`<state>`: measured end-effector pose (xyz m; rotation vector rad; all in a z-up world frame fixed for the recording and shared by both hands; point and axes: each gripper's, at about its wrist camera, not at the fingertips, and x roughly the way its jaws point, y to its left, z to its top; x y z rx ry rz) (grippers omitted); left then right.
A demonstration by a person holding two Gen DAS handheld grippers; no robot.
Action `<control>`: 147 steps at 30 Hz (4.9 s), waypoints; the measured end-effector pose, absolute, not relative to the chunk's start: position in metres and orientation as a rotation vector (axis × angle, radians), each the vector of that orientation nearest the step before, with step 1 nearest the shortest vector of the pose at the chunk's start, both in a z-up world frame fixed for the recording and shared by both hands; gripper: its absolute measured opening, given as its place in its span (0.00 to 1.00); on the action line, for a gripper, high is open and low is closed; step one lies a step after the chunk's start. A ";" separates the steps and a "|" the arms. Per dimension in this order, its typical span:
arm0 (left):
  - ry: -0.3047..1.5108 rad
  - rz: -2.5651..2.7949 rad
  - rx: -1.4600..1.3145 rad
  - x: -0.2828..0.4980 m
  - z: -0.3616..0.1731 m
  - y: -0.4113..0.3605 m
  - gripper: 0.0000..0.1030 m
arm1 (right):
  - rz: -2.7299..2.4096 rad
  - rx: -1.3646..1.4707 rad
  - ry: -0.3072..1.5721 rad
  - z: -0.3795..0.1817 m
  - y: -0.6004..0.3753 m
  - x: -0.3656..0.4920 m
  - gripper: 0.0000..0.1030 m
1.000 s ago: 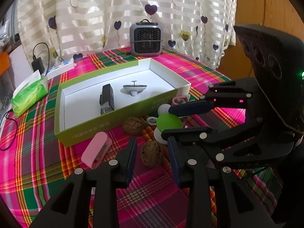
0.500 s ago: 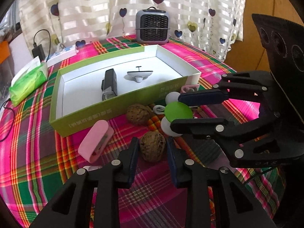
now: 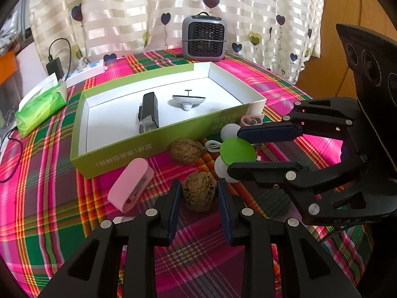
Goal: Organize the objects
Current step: 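Close left gripper on walnut while right gripper closes on green-topped suction cup, then carry walnut into white box with left tool while right tool carries suction cup over box, then open left gripper releasing walnut in box while right tool holds suction cup near box rim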
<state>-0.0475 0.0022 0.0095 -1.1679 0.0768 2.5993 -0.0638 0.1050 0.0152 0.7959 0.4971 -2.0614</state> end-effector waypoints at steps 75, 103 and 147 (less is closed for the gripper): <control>-0.070 2.838 -1.037 -0.081 0.052 -0.025 0.26 | -2.184 0.734 0.307 0.054 0.105 -0.093 0.34; -0.105 2.896 -1.146 -0.131 0.026 -0.049 0.26 | -2.193 0.855 0.303 0.025 0.086 -0.145 0.34; -0.096 2.898 -1.100 -0.118 0.033 -0.045 0.26 | -2.220 0.775 0.286 0.036 0.097 -0.129 0.34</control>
